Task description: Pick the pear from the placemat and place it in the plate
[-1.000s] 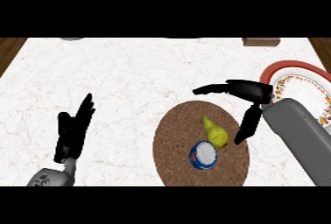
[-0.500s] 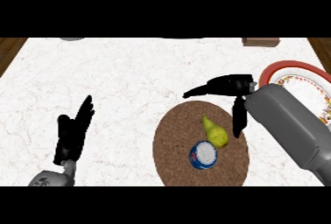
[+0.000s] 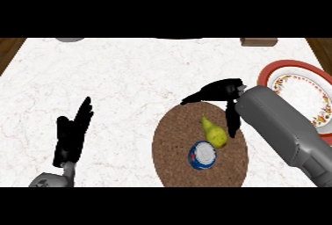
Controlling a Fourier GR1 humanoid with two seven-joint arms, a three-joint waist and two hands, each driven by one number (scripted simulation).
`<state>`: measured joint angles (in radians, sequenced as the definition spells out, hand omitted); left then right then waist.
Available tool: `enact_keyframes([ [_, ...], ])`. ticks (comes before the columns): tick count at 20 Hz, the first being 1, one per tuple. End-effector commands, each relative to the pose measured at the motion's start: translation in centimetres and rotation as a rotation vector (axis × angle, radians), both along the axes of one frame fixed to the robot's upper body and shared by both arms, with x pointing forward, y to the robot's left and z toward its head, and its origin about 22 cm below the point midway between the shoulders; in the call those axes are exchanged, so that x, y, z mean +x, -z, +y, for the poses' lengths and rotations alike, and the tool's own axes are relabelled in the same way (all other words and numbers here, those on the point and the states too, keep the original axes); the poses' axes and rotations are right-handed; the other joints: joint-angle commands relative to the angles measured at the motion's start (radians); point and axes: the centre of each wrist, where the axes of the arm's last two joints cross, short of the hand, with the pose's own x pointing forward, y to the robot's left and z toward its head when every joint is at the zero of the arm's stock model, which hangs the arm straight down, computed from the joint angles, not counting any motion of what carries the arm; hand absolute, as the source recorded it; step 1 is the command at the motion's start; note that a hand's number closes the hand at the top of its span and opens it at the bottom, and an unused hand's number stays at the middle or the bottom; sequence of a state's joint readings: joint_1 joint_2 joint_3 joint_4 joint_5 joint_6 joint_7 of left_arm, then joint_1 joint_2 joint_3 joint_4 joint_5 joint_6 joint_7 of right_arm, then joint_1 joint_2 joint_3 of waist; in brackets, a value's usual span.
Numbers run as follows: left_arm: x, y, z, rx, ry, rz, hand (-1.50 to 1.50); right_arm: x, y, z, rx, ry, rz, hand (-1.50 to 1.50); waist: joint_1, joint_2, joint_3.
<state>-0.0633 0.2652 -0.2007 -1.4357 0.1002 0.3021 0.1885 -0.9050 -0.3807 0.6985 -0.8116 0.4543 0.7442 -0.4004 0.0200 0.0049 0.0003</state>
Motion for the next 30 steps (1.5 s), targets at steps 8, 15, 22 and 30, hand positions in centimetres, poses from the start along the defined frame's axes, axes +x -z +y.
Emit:
enact_keyframes([
  [8,1.2,1.0,0.6,0.006,-0.008,0.009,0.00,0.1,2.4,-0.1,-0.033,-0.102,0.113,-1.50,-0.009,0.000,0.000],
  [15,0.3,-0.7,-1.8,-0.014,0.021,0.000,0.00,0.4,2.7,0.1,-0.015,-0.092,0.111,-1.50,-0.003,0.000,0.000],
  [22,0.1,-0.5,0.7,-0.013,-0.003,-0.003,0.00,-1.7,5.9,0.5,-0.042,-0.152,0.076,1.50,-0.007,-0.001,0.000],
  [30,0.4,-1.0,-0.4,-0.002,-0.023,-0.001,0.00,-0.7,5.2,2.1,0.056,-0.150,-0.001,1.50,-0.008,-0.002,0.000],
])
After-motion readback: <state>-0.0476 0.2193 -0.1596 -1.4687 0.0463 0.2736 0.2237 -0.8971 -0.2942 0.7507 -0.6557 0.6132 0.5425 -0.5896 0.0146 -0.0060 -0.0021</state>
